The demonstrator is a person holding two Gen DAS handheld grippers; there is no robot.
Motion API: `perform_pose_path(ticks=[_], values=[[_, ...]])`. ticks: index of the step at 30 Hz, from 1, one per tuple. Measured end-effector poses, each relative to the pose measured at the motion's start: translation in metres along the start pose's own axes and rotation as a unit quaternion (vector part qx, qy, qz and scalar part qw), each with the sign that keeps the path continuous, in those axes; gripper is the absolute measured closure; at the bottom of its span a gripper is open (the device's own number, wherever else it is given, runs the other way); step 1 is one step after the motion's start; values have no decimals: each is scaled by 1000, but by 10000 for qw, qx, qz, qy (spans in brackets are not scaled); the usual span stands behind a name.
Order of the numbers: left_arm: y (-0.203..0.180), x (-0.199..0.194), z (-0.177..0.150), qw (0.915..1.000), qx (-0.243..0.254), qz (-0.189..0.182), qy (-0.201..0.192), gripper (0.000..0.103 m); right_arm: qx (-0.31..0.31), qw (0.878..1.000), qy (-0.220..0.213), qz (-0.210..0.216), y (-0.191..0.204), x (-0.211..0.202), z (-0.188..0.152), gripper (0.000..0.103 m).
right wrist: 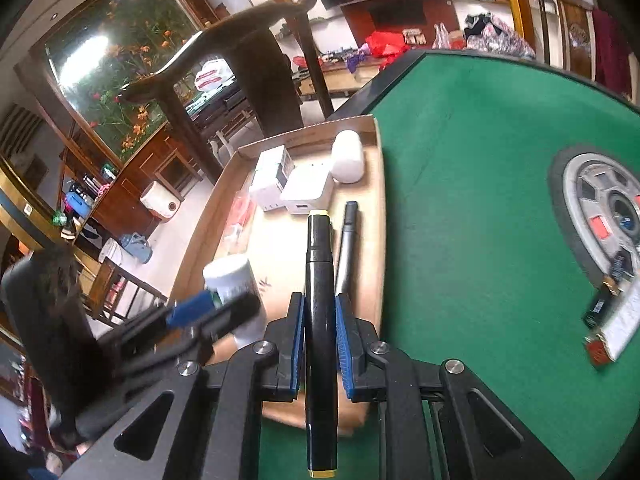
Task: Organize objects
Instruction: 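Carry the bottle and yellow-capped marker into the tray and open both tools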
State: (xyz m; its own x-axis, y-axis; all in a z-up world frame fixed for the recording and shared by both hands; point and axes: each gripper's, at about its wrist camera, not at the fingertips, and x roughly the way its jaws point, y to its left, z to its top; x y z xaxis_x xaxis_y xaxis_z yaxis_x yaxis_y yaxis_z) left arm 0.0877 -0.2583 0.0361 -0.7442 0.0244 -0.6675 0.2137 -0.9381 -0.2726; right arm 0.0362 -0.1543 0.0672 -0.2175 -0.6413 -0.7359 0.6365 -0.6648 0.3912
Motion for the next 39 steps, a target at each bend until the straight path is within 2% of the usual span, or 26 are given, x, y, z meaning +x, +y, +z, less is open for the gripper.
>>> perform_pose_path(ticks=[5,13,22,28,34,36,39], values=[[11,0,3,9998,-165,-109,32,69,-40,9999,106,-117,8,24,14,86],[17,11,8,9992,-347,-165,117,69,-70,9990,139,-420,9,44,14,86],[22,21,6,9980,-525,-247,243,69,26,9990,150,-417,2,51,10,86],[25,25,3,9974,-615,-195,315,69,182,9992,89,-359,1,54,12,86],[27,27,0,9971,-665,-106,354,69,64,9975,31,-705,9,62,19,86],[28,27,0,9969,-688,-96,364,69,-90,9975,99,-701,15,64,19,86],[26,29,-2,9973,-612,-49,398,69,42,9972,171,-721,12,63,14,86]])
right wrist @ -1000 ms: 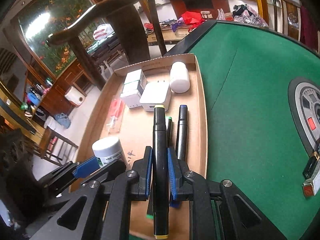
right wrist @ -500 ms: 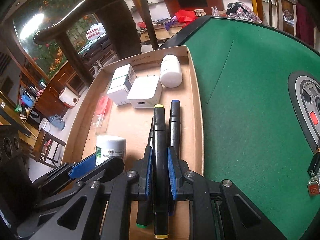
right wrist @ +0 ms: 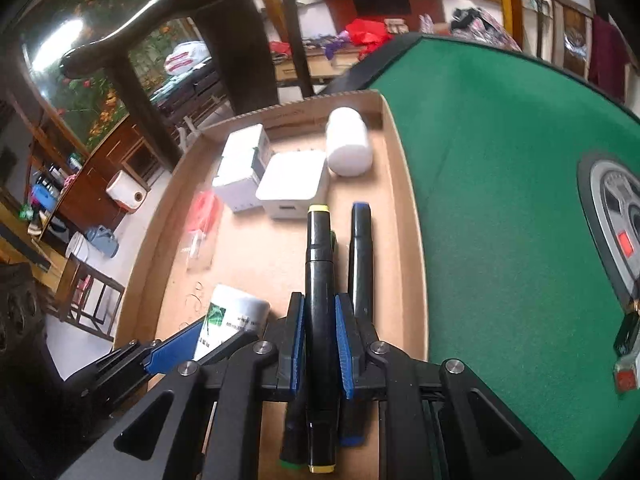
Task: Organize objects
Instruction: 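Carry the bottle and yellow-capped marker into the tray and open both tools, then grasp the white-and-red box with the left tool while the right tool grasps the purple-capped marker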
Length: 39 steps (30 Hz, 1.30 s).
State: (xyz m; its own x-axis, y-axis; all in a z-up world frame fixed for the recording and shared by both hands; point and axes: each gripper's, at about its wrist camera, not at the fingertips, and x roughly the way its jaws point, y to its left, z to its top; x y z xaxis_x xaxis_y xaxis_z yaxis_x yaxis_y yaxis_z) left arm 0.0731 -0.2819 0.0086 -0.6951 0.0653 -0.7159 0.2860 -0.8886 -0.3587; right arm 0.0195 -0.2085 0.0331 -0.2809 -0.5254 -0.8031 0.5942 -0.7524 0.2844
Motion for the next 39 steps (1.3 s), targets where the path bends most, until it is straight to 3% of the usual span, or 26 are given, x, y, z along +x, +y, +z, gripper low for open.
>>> perform_pose_path(ticks=[5,13,18,23,31,35,39], values=[[-1,1,-1,10000,-26,58,-1,69,186,9996,56,-187,-10,-2,-3,85],[-1,0,-1,9999,-46,140,12,69,249,9996,115,41,-12,-3,-8,86],[-3,-1,-1,9998,-64,156,43,56,372,9991,73,194,-19,-10,-12,85],[-13,-6,-1,9999,2,119,-7,55,483,9979,40,428,-27,-20,-17,85],[-34,-20,0,9997,164,150,-142,54,490,9966,-352,565,-46,-57,-24,83],[-50,-24,-1,9992,350,119,-155,53,599,9952,-514,581,-70,-78,-31,75],[-74,-20,-4,9980,626,71,-84,53,774,9933,-672,531,-103,-96,-42,72]])
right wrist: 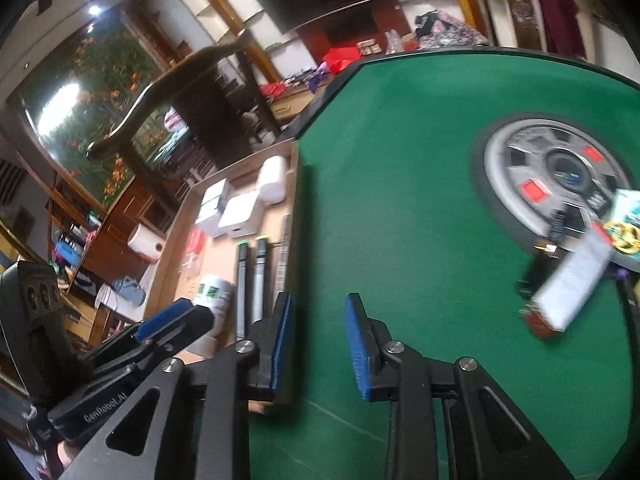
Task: Organize objects
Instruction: 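Grasp the white-and-red box with the left tool while the right tool grasps the purple-capped marker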
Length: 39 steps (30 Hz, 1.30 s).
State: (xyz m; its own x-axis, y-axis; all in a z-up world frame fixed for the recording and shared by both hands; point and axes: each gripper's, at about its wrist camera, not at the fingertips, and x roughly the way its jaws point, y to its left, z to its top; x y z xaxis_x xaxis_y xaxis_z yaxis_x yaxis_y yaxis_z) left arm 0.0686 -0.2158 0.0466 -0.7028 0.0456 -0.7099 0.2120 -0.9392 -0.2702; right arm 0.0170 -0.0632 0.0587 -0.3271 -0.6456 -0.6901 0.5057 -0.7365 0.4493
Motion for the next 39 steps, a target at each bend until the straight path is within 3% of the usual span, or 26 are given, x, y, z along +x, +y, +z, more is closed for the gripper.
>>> perform_pose_path(ticks=[11,16,18,22,26,29,31,39], values=[[-83,26,-8,9946,928,-280,365,53,426,9974,-462,-360,-104,-76,-14,69],[-147,46,-6,9784,1883,-737,426,52,40,9923,-621,-1069,-134,-106,-31,67],[-171,57,-5,9690,2243,-924,472,47,88,9916,-542,-1172,-146,-107,-40,66],[-206,75,-3,9579,2611,-1074,520,47,121,9881,-623,-1403,-152,-114,-43,66],[-235,94,-7,9428,3109,-1065,559,48,256,9873,-658,-1422,-160,-119,-43,62],[-249,108,-10,9315,3440,-973,670,65,407,9871,-598,-1425,-165,-121,-45,62],[-250,118,-8,9320,3458,-803,736,65,488,9871,-608,-1398,-169,-123,-46,62],[-257,139,-1,9294,3495,-813,866,66,463,9873,-496,-1436,-166,-117,-47,62]])
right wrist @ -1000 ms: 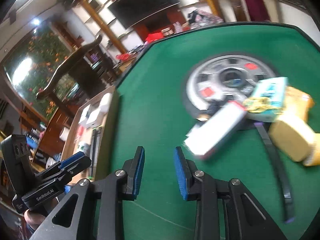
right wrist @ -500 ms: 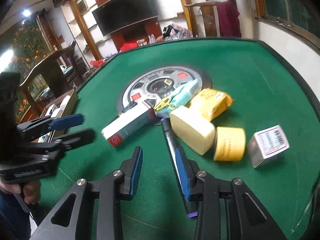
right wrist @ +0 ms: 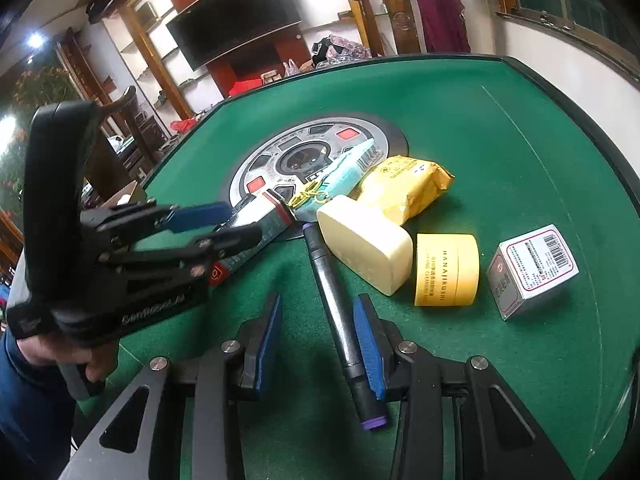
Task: Organize objects
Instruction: 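Grasp the white-and-red box with the left tool while the right tool grasps the purple-capped marker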
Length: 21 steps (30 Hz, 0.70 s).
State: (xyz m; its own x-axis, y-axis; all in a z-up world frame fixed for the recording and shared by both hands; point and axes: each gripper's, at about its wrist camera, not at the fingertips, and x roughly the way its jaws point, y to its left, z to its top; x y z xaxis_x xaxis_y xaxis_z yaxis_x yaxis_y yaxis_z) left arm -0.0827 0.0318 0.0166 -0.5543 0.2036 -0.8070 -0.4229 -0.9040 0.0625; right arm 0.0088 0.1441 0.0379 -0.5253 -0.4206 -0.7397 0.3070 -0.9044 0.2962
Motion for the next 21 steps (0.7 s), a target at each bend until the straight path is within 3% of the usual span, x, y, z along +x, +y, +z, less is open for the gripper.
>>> perform_pose_path(ticks=[4,7,10,15,21], values=[[-4,15,-7,9998,16,15,222,77,22,9999,80,-79,-3,4,-1,62],[-4,12,-17,9998,-146,48,113,77,-125,9998,101,-115,2,6,-3,65],[0,1,-30,9990,-414,127,107,77,-404,9985,213,-295,12,13,-8,86],[13,-24,-64,9947,-1003,192,78,77,-870,9947,204,-506,29,18,-15,87],[14,-28,-76,9937,-1060,349,-115,77,-1291,9877,173,-869,44,22,-21,86]])
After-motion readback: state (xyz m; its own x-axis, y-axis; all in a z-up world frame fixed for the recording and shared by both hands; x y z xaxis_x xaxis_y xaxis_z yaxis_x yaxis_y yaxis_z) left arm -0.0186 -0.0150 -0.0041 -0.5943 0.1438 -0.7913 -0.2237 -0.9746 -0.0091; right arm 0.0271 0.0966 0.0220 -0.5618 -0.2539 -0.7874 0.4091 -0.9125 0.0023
